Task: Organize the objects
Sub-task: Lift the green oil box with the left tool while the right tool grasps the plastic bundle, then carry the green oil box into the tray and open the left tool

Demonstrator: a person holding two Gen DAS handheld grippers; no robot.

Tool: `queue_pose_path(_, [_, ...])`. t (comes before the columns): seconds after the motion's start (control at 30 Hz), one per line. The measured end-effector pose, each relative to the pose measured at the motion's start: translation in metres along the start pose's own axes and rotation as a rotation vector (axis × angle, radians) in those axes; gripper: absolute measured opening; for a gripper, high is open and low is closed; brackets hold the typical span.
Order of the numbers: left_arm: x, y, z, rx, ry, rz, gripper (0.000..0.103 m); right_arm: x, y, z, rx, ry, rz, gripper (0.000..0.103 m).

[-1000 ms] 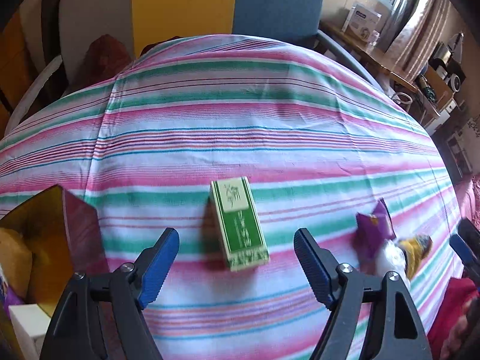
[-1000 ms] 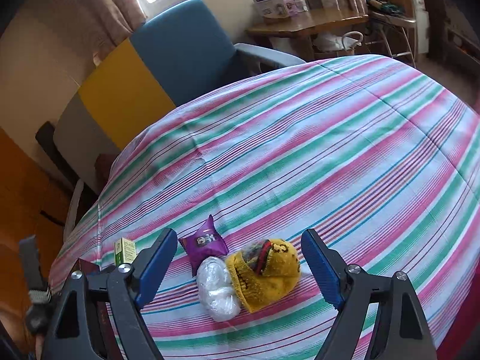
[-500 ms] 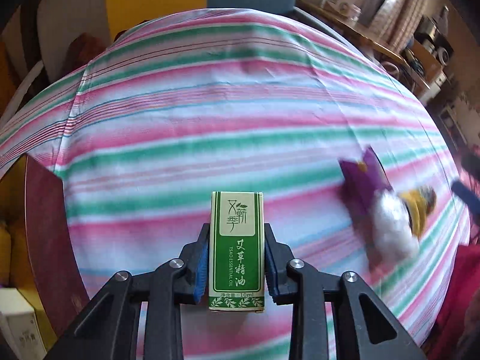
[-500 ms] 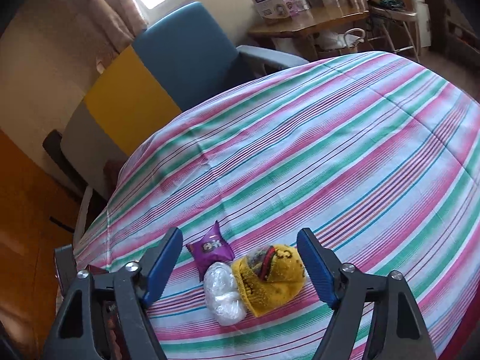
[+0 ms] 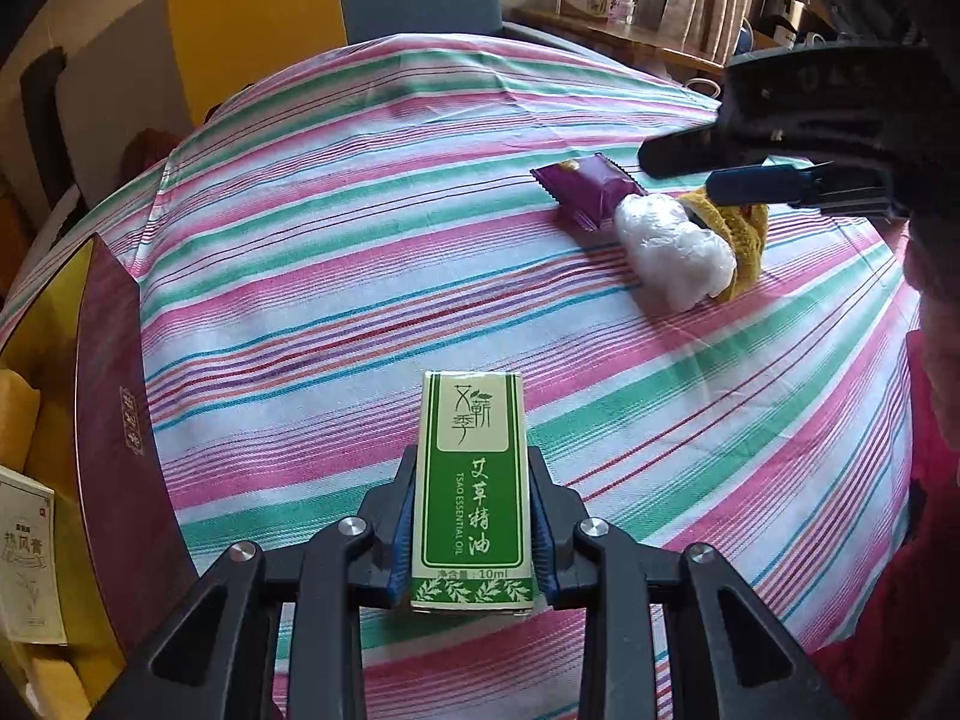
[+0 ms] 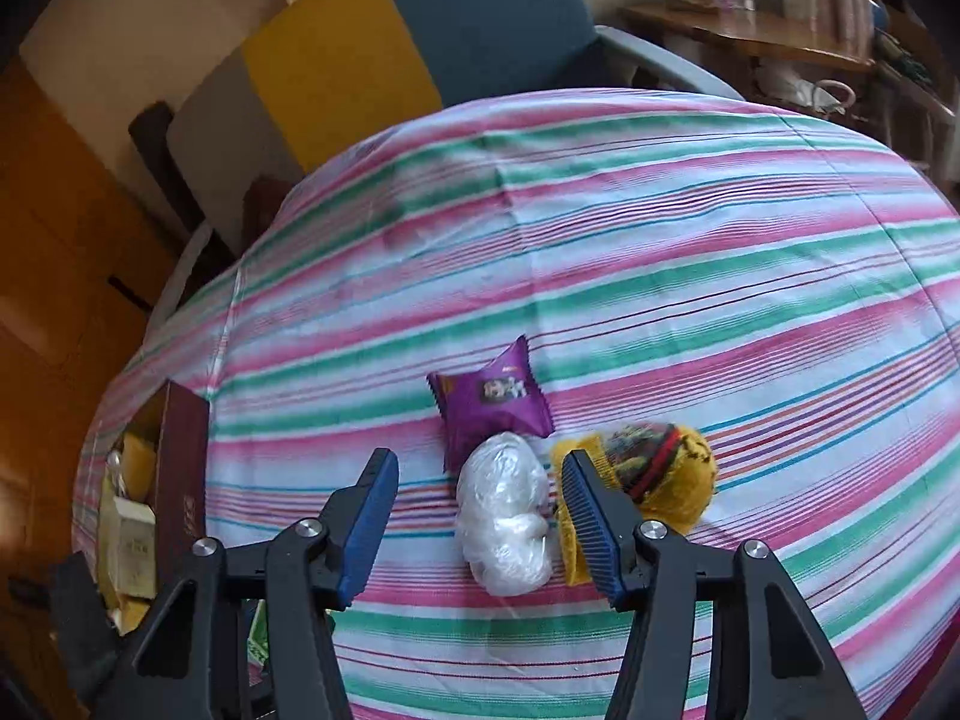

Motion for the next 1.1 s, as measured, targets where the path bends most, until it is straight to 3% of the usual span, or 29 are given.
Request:
queue_pose_path(0.1, [0.003, 0.002, -0.001, 0.015, -0.020, -0.012, 0.031, 0.007, 0.007, 0.015, 0.079, 0.041, -0.073, 0.051])
queue_pose_path(0.2, [0.006, 0.002, -0.001, 0.010, -0.032, -0.002, 0.031, 0.014, 0.005, 0.036, 0.195, 0.102, -0.126, 0.035])
queue_pose_path(0.3, [0.008, 0.002, -0.003, 0.009, -0.047, -0.004, 0.031, 0.017, 0.009, 0.038, 0.204, 0.092, -0.175, 0.033])
queue_pose_path(0.4, [0.011, 0.004, -0.003, 0.015, -0.051, -0.007, 0.031, 0.016, 0.002, 0.042, 0.180, 0.122, -0.141, 0.035])
queue_pose_path(0.53, [0.013, 0.004, -0.003, 0.031, -0.058, -0.012, 0.031, 0.020, -0.007, 0.052, 0.209, 0.178, -0.123, 0.035])
queue_pose_path(0.97, [0.018, 0.003, -0.007, 0.045, -0.065, -0.014, 0.031, 0.017, -0.020, 0.049, 0.195, 0.175, -0.112, 0.038])
queue_pose_path(1.1, [0.021, 0.003, -0.010, 0.042, -0.068, -0.016, 0.031, 0.017, -0.021, 0.046, 0.182, 0.176, -0.116, 0.045])
Point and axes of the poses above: each gripper's, at about its wrist camera, not at the fingertips, and z roughly the way its jaws point, y to its left, x to its underside, the point moved 2 cm from there along z, roughly the way its jaws point, and after that the axes turned 11 degrees about z, right-handed, at the moved point
